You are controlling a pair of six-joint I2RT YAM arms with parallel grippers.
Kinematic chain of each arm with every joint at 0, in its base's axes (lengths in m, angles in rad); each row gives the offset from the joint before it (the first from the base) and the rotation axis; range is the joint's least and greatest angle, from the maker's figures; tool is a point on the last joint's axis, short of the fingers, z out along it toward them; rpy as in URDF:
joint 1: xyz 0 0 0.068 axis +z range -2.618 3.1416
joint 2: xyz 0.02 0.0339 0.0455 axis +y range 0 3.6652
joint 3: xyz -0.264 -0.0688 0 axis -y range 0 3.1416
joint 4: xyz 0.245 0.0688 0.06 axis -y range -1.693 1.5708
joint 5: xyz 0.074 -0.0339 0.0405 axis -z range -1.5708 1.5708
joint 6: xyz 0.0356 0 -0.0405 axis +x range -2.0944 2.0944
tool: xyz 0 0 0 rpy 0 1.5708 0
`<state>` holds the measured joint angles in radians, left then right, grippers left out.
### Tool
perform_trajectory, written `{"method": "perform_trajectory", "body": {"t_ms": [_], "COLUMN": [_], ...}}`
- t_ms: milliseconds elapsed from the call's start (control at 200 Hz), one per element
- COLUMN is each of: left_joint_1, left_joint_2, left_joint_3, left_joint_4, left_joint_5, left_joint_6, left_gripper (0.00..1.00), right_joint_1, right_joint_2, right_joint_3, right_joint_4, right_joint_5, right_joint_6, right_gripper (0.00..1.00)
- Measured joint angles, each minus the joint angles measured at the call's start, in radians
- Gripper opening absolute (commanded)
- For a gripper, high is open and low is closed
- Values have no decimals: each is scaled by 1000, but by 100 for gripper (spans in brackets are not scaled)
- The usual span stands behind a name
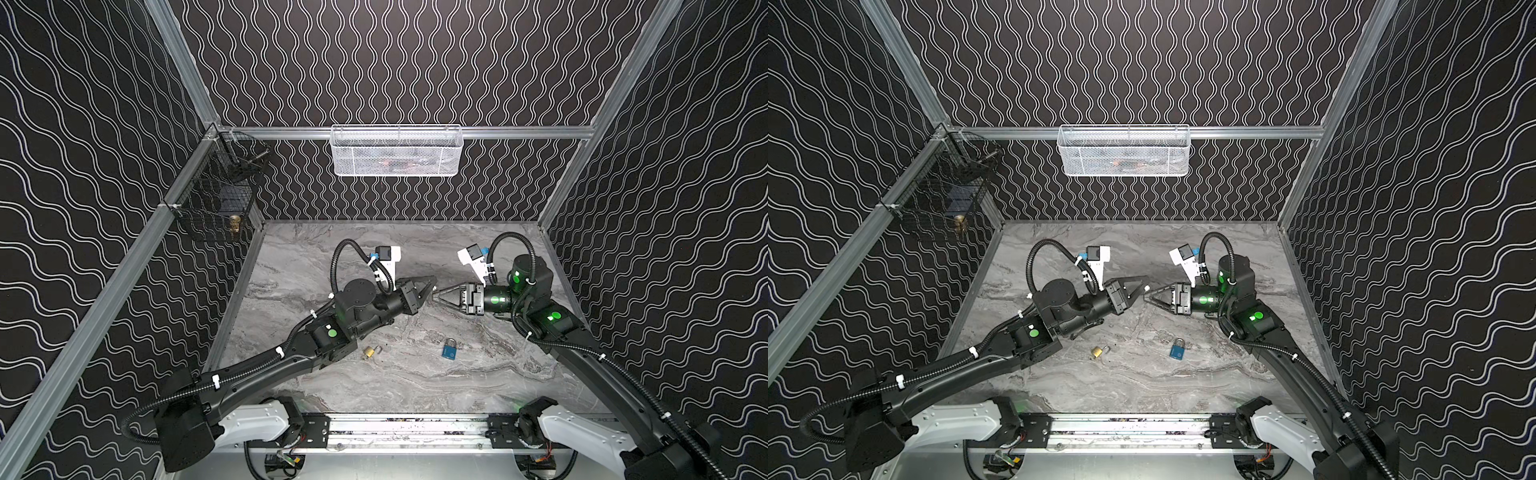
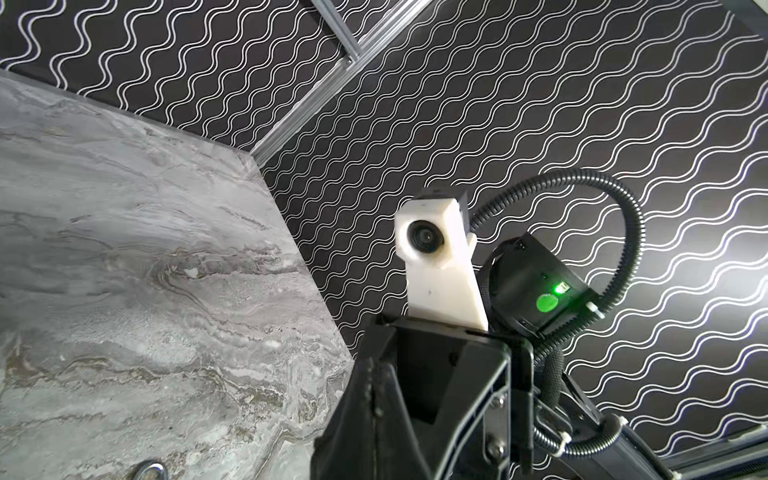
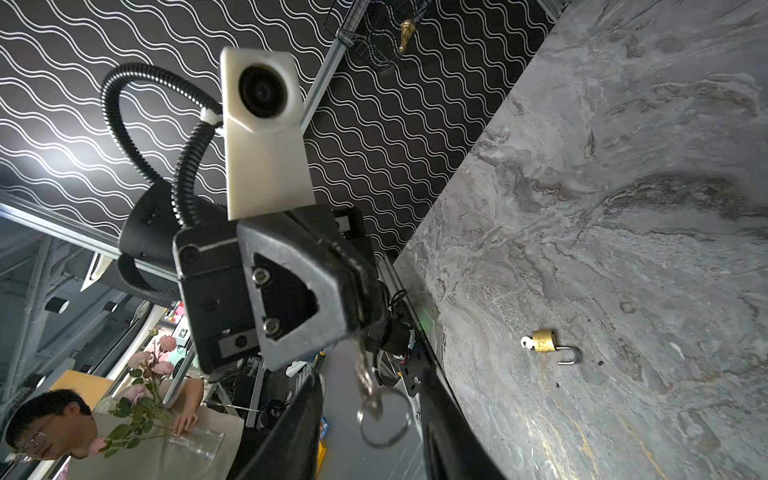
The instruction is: Unlock with the key
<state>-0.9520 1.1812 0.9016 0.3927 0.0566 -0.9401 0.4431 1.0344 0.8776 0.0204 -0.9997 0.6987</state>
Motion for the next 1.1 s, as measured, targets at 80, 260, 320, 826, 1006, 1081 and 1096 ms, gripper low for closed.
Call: {"method": "perform_trajectory", "body": {"t_ms": [80, 260, 320, 826, 1006, 1081, 1096], "left_joint_1": [0, 0, 0, 0, 1, -6, -13], "left_joint_2": [6, 4, 3, 5, -4, -8, -6], "left_joint_3": [2, 2, 2, -2, 43, 83, 92], "left_joint_4": [9, 10, 12, 17, -55, -152, -177], "left_joint_5": [10, 22, 21, 17, -29, -77, -92], "left_joint_6": [2, 4, 5, 5, 32, 35, 36], "left_gripper": [0, 0, 0, 33, 76, 80, 80], "right_joint_1": [0, -12, -28, -58, -119, -161, -174], "right_joint_2": [5, 5, 4, -12, -50, -74, -79], "right_joint_3": [-10, -26, -34, -71, -82, -98, -101], "right_joint_4": [31, 86, 105, 181, 66, -7, -29], "right_joint_5": [-10, -34, -34, -75, -43, -30, -25], "right_joint_6": [8, 46, 53, 111, 60, 33, 23], "right_gripper": [31, 22, 18, 0, 0, 0, 0]}}
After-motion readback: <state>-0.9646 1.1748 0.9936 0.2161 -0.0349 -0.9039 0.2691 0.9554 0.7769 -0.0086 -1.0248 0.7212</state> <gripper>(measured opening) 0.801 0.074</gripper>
